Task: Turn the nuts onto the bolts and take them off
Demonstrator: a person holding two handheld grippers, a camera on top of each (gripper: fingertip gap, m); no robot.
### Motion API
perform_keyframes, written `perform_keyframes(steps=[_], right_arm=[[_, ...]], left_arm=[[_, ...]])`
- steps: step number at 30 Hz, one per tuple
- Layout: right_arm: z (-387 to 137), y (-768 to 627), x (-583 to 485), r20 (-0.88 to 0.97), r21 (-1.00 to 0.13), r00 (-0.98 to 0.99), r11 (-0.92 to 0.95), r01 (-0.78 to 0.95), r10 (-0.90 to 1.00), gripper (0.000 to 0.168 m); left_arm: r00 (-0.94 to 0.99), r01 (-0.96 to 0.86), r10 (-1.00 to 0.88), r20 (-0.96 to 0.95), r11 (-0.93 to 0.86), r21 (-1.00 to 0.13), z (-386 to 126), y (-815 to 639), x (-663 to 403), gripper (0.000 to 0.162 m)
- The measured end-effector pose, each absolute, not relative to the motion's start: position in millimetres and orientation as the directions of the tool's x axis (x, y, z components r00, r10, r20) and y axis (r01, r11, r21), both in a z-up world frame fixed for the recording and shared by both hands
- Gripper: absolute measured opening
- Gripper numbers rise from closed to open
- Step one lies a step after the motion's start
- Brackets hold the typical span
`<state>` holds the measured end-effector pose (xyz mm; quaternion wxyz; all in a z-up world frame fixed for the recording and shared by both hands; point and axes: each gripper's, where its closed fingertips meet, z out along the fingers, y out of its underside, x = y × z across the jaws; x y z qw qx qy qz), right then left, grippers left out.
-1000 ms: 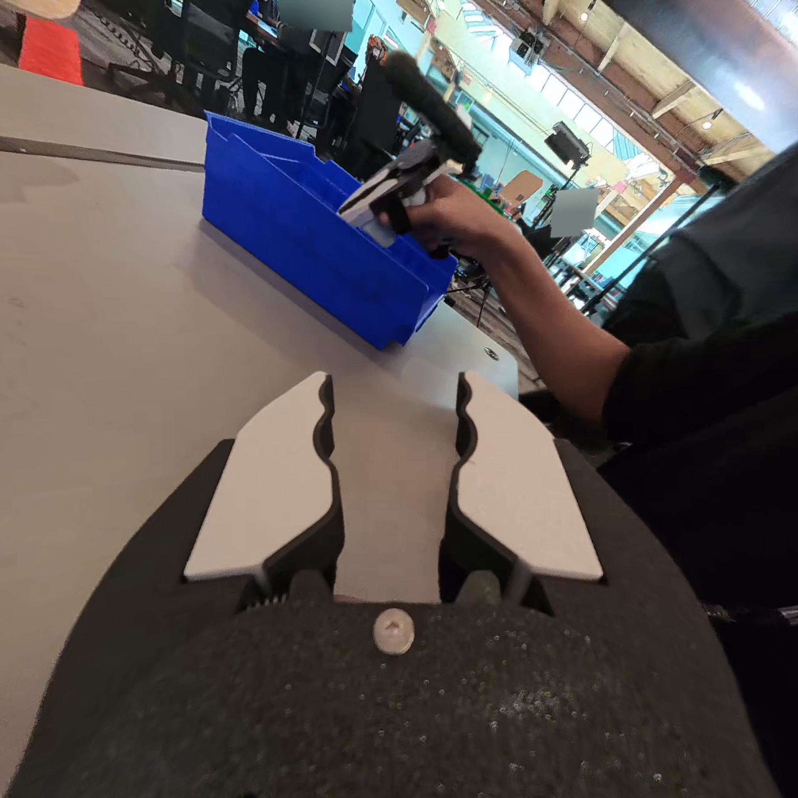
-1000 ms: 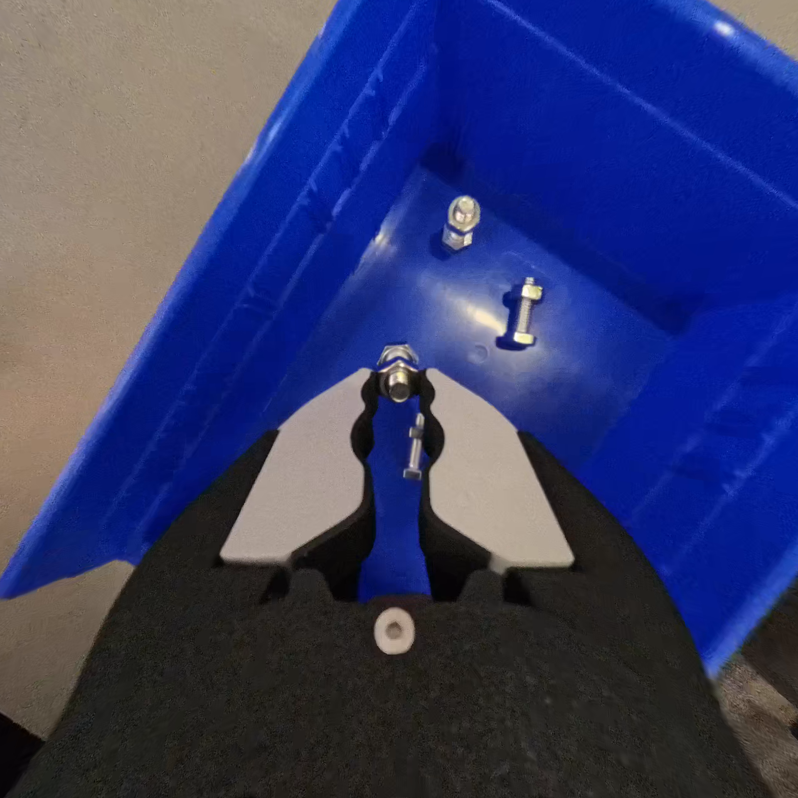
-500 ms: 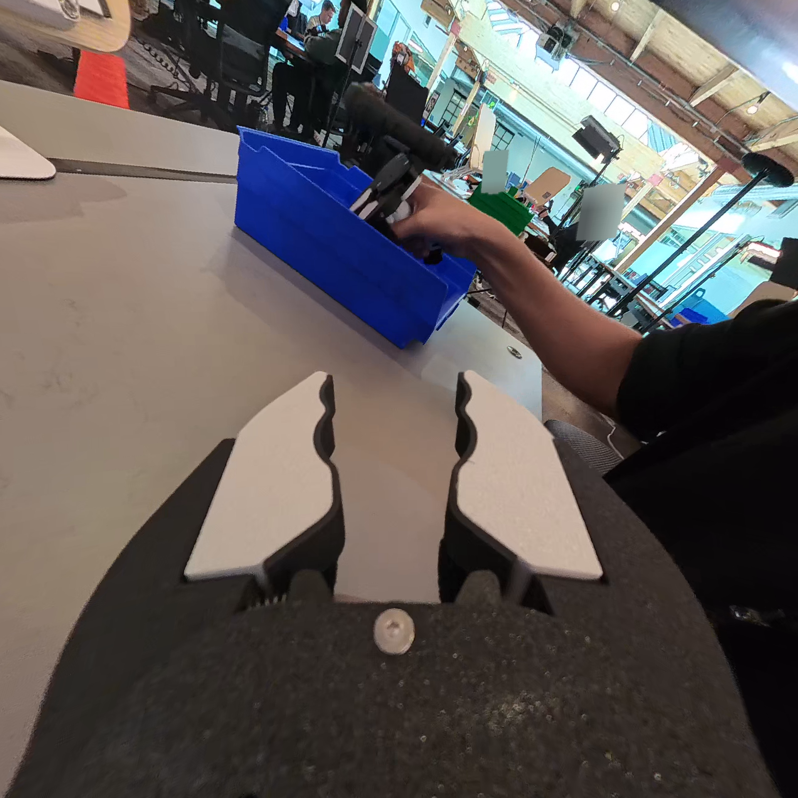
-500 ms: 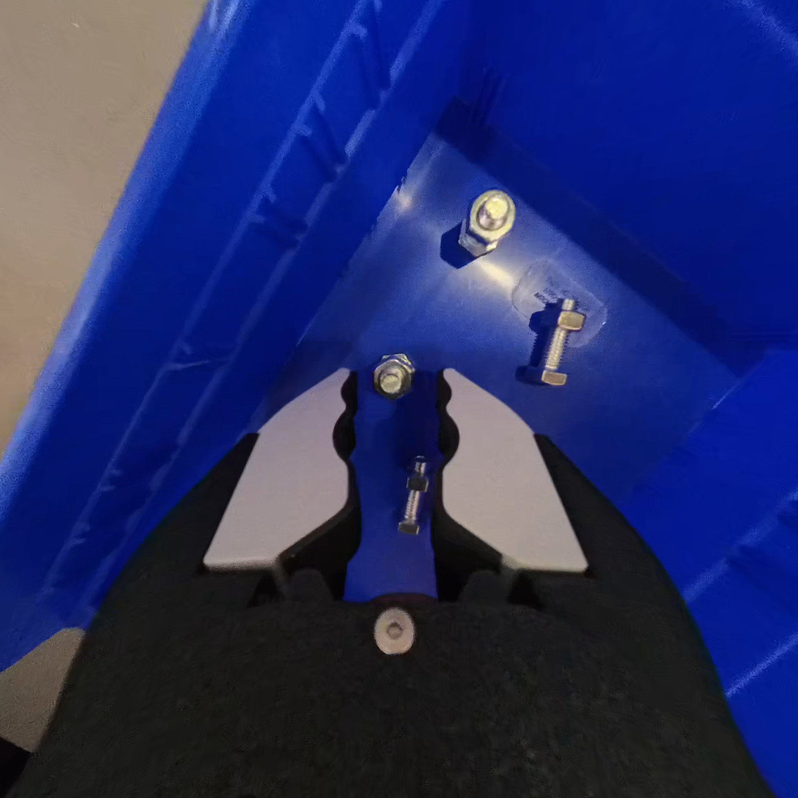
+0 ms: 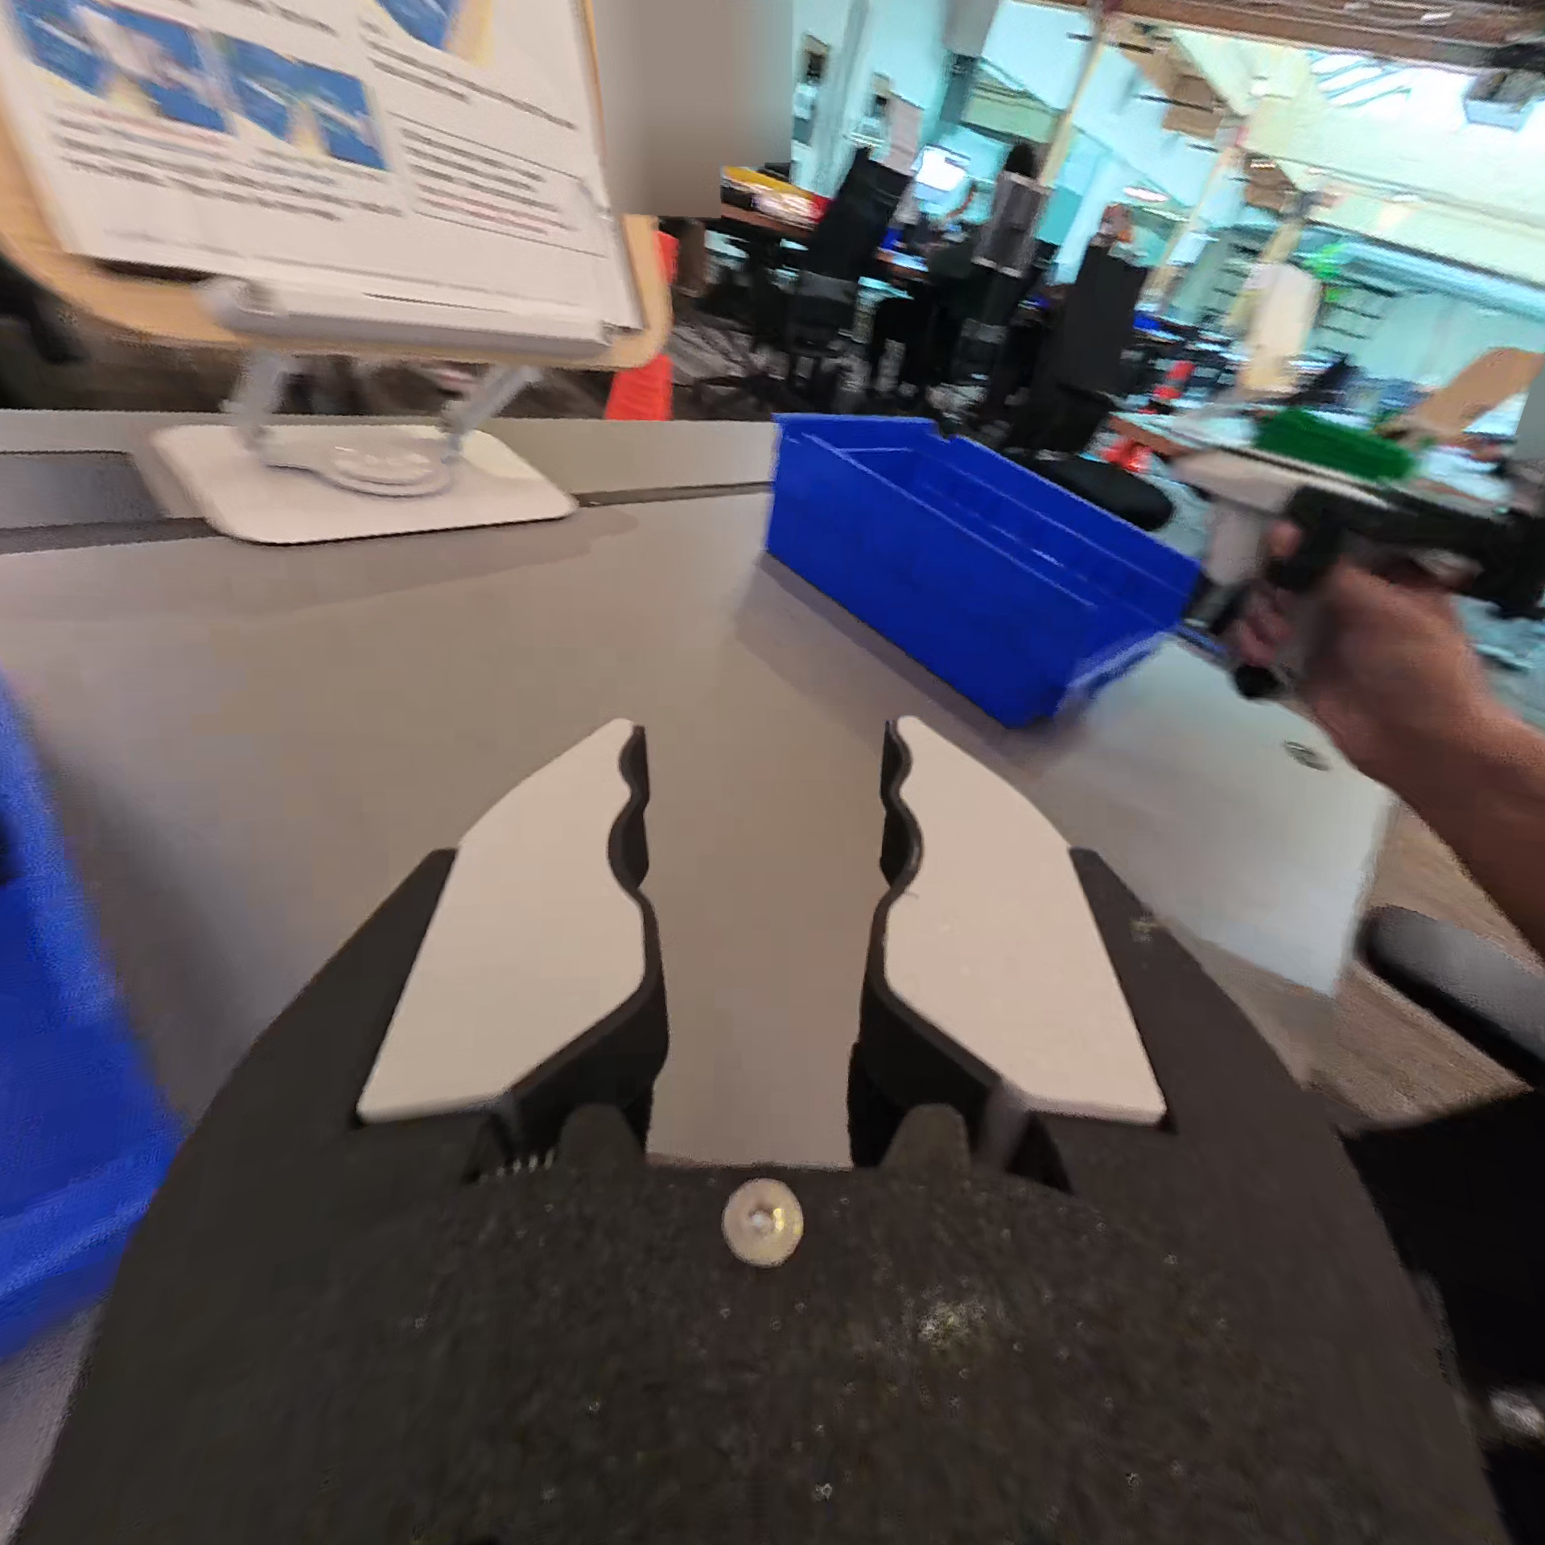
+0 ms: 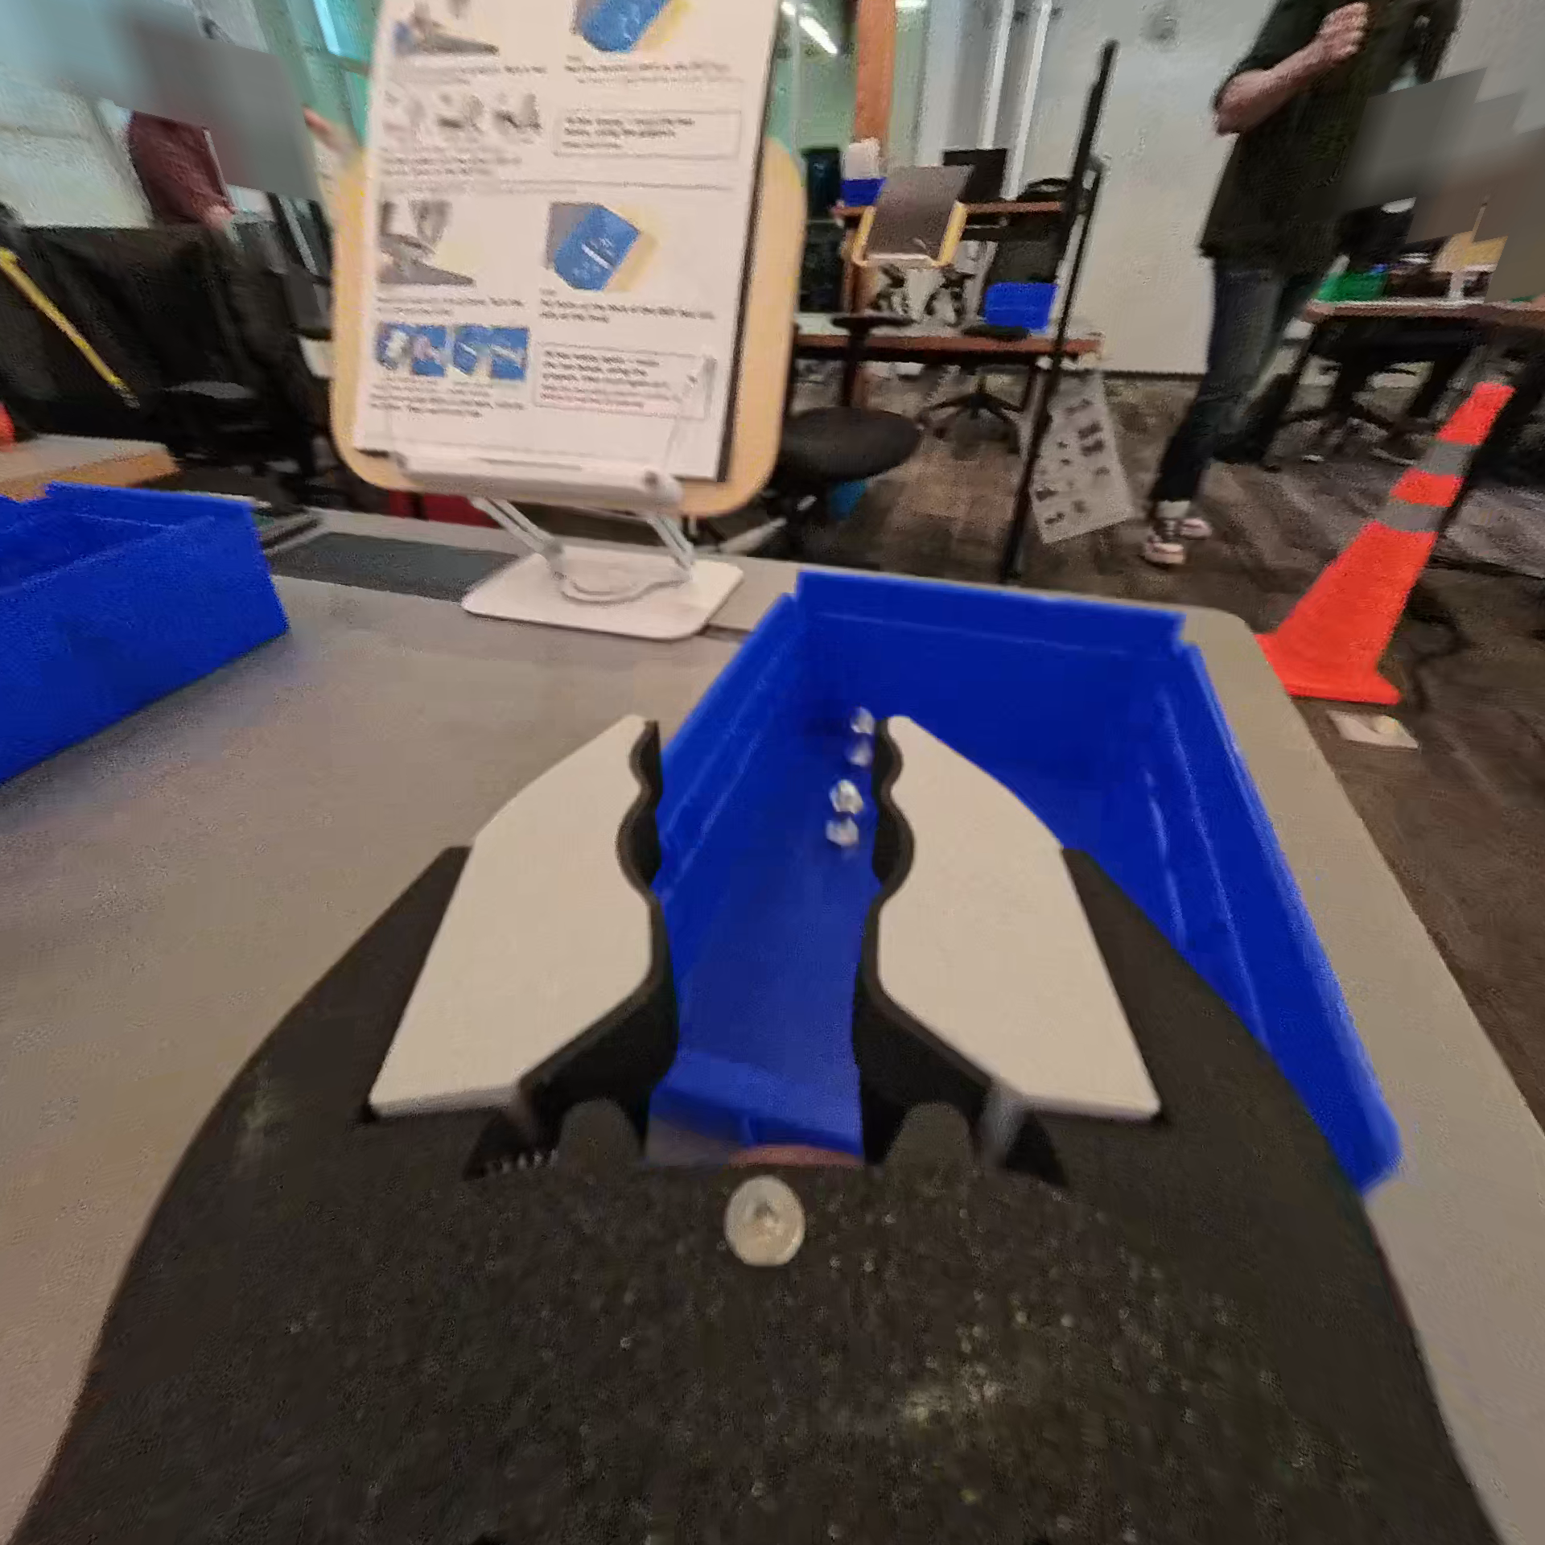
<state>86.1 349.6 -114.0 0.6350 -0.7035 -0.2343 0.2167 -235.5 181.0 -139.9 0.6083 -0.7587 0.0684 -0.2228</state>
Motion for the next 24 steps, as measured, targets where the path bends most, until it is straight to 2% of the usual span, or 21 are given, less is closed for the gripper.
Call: perform_keyframes(steps=[5,9,13,18,24], right_arm=[[-179.1,314.8,148.3,0.031,-0.970,0.920,-0.211,0.123,0.391,0.057],[-203.5,291.3,167.2,0.013,-0.963,0.931,-0.246,0.109,0.364,0.059],[-199.3,280.2,167.6,0.053,-0.967,0.924,-0.212,0.142,0.379,0.059],[-196.1,274.6,174.0,0.148,-0.956,0.911,-0.180,0.231,0.386,0.059],[-192.6,273.8,180.3,0.084,-0.965,0.914,-0.195,0.173,0.397,0.059]], left_arm=[[0.984,0.176,0.011,0.180,-0.271,-0.946,-167.8,121.7,-309.7,0.050],[0.956,0.271,0.203,0.211,-0.339,-0.901,-214.0,78.6,-356.1,0.049],[0.931,0.339,0.261,0.256,-0.357,-0.870,-229.4,65.2,-378.3,0.051],[0.938,0.304,0.278,0.205,-0.386,-0.871,-230.9,59.7,-379.4,0.051],[0.954,0.271,0.227,0.194,-0.382,-0.884,-222.8,62.5,-360.0,0.051]])
